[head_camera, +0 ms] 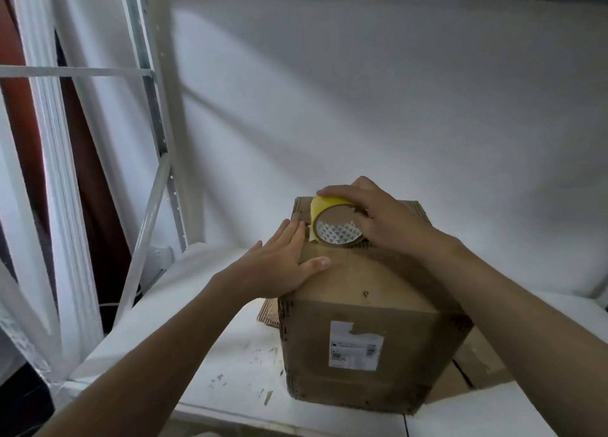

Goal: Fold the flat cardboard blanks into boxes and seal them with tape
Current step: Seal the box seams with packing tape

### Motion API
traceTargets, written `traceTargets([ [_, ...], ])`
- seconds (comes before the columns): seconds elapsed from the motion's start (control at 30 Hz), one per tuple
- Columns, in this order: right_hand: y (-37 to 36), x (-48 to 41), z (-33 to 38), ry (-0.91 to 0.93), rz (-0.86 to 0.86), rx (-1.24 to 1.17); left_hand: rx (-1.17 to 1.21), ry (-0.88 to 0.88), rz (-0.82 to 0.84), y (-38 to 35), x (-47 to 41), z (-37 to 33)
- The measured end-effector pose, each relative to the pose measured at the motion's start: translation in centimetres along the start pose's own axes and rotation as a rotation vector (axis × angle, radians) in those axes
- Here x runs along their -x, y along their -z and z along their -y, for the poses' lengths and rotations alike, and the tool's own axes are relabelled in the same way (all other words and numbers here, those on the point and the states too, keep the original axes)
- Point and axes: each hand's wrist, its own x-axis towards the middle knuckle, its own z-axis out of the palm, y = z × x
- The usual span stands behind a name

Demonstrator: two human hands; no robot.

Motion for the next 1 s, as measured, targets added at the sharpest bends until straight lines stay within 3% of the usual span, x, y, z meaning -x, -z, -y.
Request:
traceTargets([
  [0.17,3.3,-0.5,-1.3,0.001,0.053,0.339,-0.059,0.087,0.057,1.2,0.4,0.4],
  [0.43,4.4,4.1,-6.0,-0.074,-0.042,-0.301,-0.037,0.103,0.085,1.2,0.6,-0.3],
  [0.6,1.4,5.3,-6.4,-0.123,-0.327,-0.590,-0.014,0.118,0.092,1.4,0.6,0.3],
  [1.0,0.0,3.4,-2.4,-0.094,-0.372,-0.723,-0.020,0.193,0.077,3.0,1.2,3.0],
])
